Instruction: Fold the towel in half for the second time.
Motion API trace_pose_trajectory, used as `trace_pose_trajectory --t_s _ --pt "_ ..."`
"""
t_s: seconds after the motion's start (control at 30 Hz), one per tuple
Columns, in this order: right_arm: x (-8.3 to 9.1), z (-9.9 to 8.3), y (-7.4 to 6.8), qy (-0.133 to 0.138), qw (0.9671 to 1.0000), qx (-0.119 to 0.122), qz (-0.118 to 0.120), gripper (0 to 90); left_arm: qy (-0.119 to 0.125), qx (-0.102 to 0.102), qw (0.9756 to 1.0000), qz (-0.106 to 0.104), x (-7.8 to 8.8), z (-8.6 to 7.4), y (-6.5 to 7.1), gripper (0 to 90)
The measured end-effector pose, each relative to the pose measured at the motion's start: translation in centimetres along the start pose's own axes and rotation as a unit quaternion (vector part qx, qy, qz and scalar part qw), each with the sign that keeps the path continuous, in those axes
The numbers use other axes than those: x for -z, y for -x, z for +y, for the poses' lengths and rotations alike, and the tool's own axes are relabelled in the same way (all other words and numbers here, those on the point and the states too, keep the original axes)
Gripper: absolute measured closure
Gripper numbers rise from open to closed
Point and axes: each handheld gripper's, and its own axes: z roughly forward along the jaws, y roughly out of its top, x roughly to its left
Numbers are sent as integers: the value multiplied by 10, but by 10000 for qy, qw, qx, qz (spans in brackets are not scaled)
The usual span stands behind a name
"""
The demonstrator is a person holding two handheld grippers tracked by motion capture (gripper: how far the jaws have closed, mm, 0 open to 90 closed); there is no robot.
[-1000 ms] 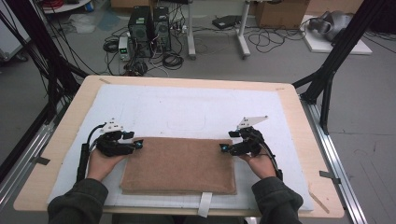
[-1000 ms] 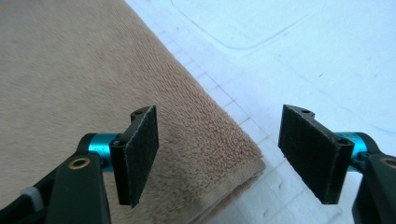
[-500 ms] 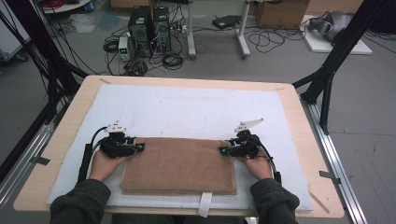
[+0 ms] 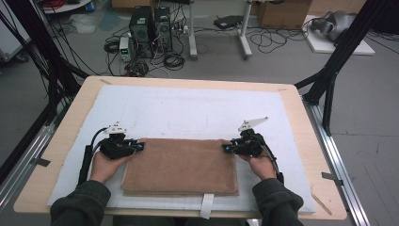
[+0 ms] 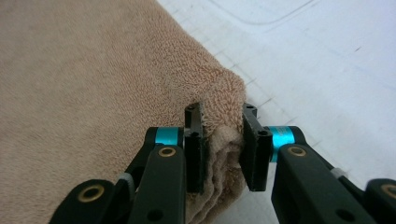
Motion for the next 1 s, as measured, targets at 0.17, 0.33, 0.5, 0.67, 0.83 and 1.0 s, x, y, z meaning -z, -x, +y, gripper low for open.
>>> trace_pose_trajectory --t_s 0.17,0.33,0.5,0.67,0.83,1.0 --pt "11 23 3 35 9991 246 -352 749 337 53 9992 209 2 21 -1 761" --pt "25 54 15 213 9970 328 -671 748 628 67 9967 501 -1 62 -7 764" --pt "34 83 38 508 9928 448 -989 664 831 103 9932 808 -13 104 -25 750" --pt "24 82 58 513 9905 -213 -1259 392 636 253 9931 951 -18 100 -33 495" --pt "15 64 40 343 9945 -49 -987 433 493 88 9970 591 -11 70 -19 523" --pt "10 44 20 374 9972 101 -647 428 61 -333 9978 562 -9 36 1 525"
